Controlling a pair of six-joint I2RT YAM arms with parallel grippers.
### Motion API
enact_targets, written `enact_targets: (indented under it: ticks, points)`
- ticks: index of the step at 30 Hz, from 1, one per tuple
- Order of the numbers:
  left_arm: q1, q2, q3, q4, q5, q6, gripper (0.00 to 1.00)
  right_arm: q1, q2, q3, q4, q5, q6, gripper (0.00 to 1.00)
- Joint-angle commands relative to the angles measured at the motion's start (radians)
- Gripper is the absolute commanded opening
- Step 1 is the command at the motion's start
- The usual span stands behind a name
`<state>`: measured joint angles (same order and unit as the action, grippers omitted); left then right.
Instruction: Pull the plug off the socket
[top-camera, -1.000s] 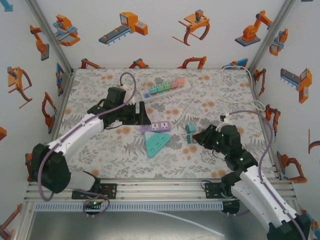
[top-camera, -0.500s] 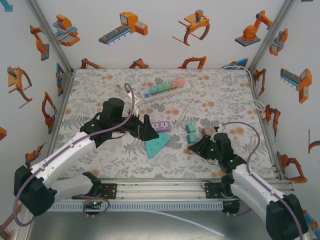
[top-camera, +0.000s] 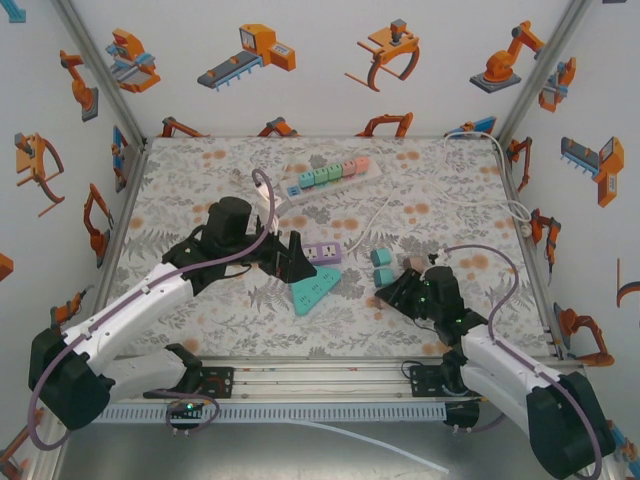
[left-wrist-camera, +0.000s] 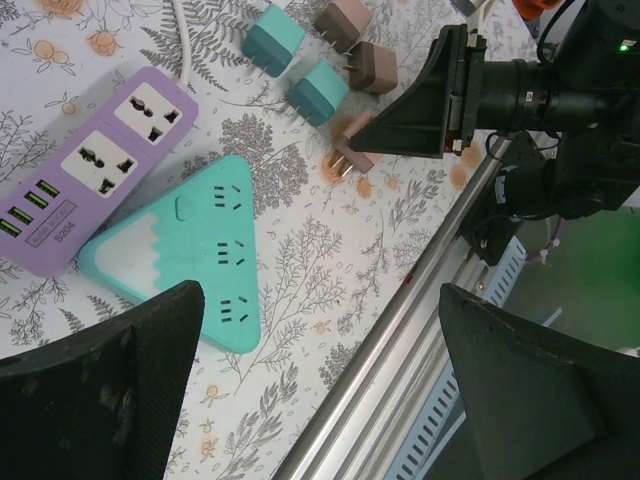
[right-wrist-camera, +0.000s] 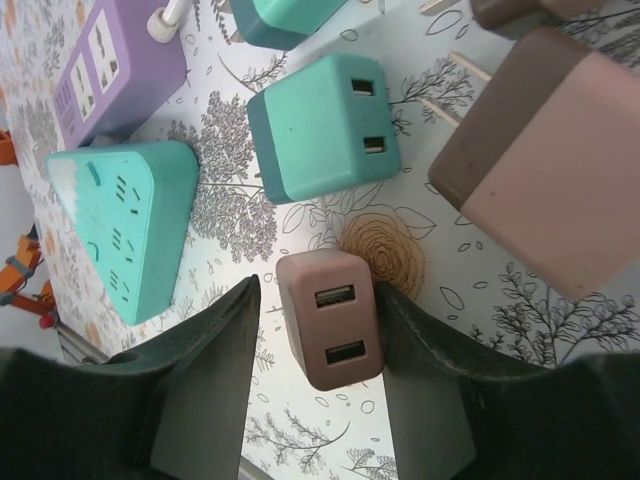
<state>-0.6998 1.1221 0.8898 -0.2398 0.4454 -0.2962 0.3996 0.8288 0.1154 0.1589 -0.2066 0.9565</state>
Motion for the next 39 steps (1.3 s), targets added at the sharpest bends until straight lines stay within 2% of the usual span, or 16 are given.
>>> enact_targets:
  ticks: [1,11,14,17,21,23,27,30,39]
  points:
    - [-0.004,0.007,0.007,0.001,-0.002,0.034,0.92,-0.003,-0.031,0.026,-0.127,0.08,-0.037,0.49]
    - [-0.004,-0.005,0.011,-0.02,-0.061,0.034,0.92,-0.004,-0.099,0.181,-0.413,0.191,-0.162,0.54]
    - [-0.004,-0.014,0.021,-0.044,-0.163,0.012,0.92,-0.003,-0.108,0.278,-0.494,0.232,-0.245,0.55]
    - [0.013,-0.011,0.03,-0.045,-0.317,-0.052,0.92,-0.004,-0.062,0.401,-0.491,0.298,-0.366,0.56]
    - [0.116,0.072,0.075,-0.002,-0.364,-0.134,0.89,-0.006,0.194,0.643,-0.415,0.341,-0.55,0.64]
    - [0.185,0.156,0.122,0.01,-0.358,-0.192,0.88,-0.033,0.355,0.792,-0.409,0.284,-0.592,0.65]
    - [0.286,0.348,0.259,0.019,-0.373,-0.263,0.8,-0.141,0.695,1.096,-0.396,0.061,-0.553,0.58]
    - [0.33,0.487,0.348,0.047,-0.359,-0.307,0.76,-0.201,0.931,1.315,-0.396,-0.03,-0.546,0.52]
    - [0.401,0.861,0.6,0.099,-0.222,-0.374,0.71,-0.29,1.478,1.864,-0.386,-0.175,-0.519,0.48]
